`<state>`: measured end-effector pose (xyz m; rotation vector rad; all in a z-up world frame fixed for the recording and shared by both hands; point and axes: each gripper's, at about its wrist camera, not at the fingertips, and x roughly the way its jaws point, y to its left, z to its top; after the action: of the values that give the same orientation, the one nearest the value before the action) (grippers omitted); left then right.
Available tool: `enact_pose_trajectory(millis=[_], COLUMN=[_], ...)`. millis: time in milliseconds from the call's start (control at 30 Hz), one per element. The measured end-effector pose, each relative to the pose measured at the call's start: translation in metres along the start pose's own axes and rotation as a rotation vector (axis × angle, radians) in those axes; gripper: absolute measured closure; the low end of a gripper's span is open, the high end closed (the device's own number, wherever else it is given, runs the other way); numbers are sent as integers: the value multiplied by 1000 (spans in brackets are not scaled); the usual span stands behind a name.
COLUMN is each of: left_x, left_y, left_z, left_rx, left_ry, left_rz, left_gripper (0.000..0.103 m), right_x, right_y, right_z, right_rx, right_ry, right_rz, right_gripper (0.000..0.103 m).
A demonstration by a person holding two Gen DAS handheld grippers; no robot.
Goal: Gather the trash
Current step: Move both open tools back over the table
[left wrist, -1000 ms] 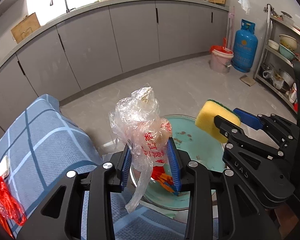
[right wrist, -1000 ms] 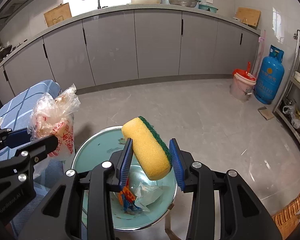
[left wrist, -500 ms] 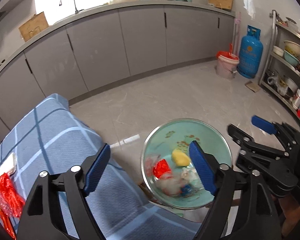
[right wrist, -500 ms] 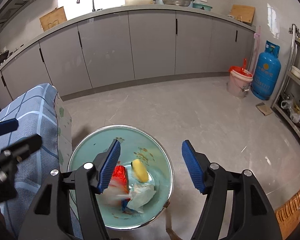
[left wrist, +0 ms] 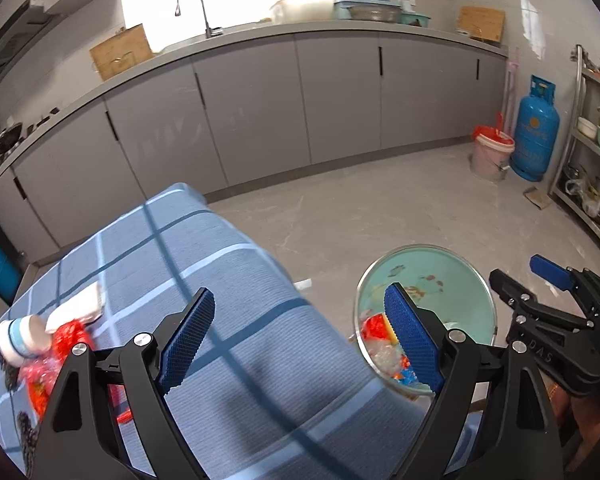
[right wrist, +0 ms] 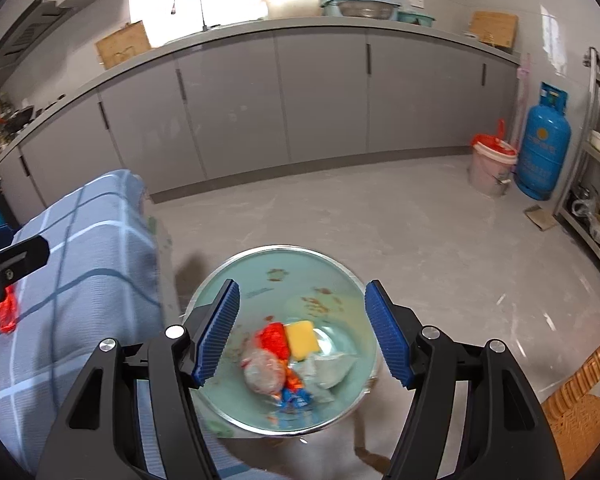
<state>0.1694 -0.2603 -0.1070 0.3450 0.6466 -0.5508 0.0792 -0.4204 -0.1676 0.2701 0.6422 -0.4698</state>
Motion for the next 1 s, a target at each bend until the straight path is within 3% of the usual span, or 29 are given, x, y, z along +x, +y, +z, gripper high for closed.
enact_pose_trajectory(millis=[433, 867, 1000], left_x=[-50, -93, -113], left_y=[75, 164, 198], left_z=[-26, -63, -88], left_rx=[-95, -212, -247], left_ry=[-29, -25, -8], left_rz=[105, 265, 348], left_gripper=[17, 17, 16], right_x=[-21, -39, -44], right_y=[90, 176, 197], right_z=[-1, -17, -24], right_rx=[-126, -250, -284], right_ry=[-4, 14, 23], right_rz=[132, 272, 310], right_gripper=[37, 37, 37])
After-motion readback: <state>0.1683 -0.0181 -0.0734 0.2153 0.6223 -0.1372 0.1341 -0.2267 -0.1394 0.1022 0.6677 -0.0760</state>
